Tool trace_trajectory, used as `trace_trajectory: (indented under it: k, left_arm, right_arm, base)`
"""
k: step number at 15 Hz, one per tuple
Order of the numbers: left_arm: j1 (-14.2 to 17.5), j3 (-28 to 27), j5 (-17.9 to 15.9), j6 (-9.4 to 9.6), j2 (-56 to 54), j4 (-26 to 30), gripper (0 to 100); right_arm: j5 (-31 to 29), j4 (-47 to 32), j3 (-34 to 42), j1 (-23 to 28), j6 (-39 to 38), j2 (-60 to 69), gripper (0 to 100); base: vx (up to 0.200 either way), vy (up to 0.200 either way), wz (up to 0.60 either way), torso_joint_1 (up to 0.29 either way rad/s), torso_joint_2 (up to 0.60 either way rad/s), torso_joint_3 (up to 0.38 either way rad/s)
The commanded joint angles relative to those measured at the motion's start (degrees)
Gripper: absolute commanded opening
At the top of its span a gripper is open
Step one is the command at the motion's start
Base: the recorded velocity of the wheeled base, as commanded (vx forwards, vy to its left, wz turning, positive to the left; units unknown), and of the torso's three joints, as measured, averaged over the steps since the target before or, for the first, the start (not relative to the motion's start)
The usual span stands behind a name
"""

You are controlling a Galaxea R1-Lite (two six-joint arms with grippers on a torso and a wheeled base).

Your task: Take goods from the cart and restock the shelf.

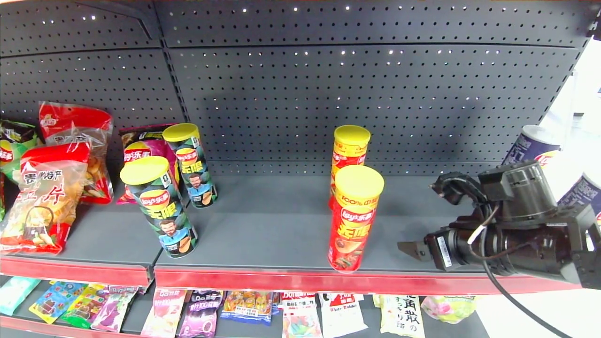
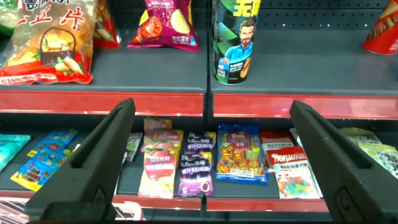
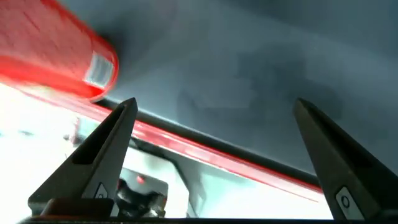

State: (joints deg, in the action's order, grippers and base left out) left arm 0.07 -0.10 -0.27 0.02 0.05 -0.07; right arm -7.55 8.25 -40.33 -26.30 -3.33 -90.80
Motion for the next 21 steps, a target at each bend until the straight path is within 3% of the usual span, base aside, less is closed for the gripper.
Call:
trace_trajectory:
  k: [1,14,21]
  left_arm:
    - [0.01,0.01,0.0,-0.02,-0.05,-0.01,100]
    - [0.01,0.01,0.0,-0.02,-0.05,-0.01,100]
    - [0.01,0.01,0.0,-0.02,-0.05,-0.01,100]
  right_arm:
    - [-2.03,-0.08,-0.63,-0.86,0.16,-3.69,100]
    - [-2.83,2.12,-3.88,-4.12,-5.99,-10.81,100]
    - [-3.53,2.12,-5.03,-2.71,-6.96,-12.65,100]
  base:
    - [0.0,0.0,0.0,0.0,0.0,0.0]
    - [0.0,0.0,0.0,0.0,0.0,0.0]
    - [0.0,0.0,0.0,0.0,0.0,0.0]
